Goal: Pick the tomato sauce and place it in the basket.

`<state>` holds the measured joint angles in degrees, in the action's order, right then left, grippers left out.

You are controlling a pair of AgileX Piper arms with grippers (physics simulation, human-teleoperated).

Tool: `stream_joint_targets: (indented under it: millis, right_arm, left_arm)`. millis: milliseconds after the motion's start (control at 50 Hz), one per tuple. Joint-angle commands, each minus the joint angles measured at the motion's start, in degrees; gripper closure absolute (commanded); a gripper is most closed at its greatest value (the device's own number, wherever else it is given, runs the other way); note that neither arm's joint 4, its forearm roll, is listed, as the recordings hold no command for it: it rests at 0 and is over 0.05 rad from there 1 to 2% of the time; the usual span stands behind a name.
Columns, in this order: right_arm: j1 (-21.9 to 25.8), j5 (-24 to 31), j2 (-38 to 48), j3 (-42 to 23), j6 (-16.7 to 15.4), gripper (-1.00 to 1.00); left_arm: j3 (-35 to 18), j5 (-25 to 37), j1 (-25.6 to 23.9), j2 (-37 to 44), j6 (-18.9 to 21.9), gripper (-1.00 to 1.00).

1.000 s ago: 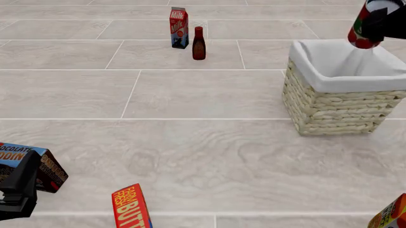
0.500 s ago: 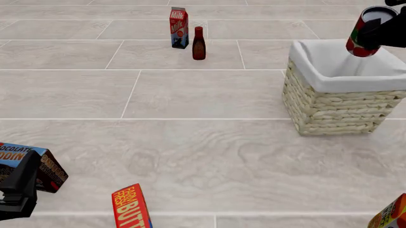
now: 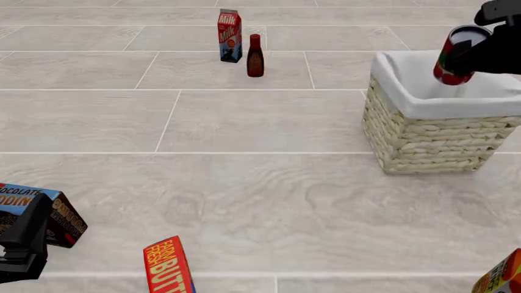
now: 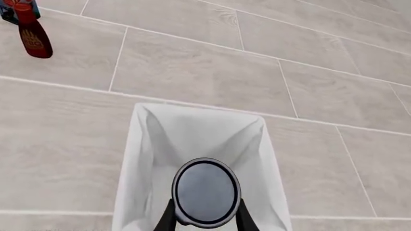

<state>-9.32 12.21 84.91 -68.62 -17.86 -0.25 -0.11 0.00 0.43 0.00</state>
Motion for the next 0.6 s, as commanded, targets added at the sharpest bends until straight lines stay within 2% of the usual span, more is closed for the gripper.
stream_joint_targets:
  millis: [20,600]
  right_arm:
    - [-0.1,-1.2,1.5,0.4,0.7,1.0]
    - [-0.4,-2.9,4.0,1.2,-0.1,1.0]
  left_arm:
    - [0.0,0.0,0.0,0.0,0.0,-1.0]
    - [0.0,0.0,0.0,0.0,0.0,-1.0]
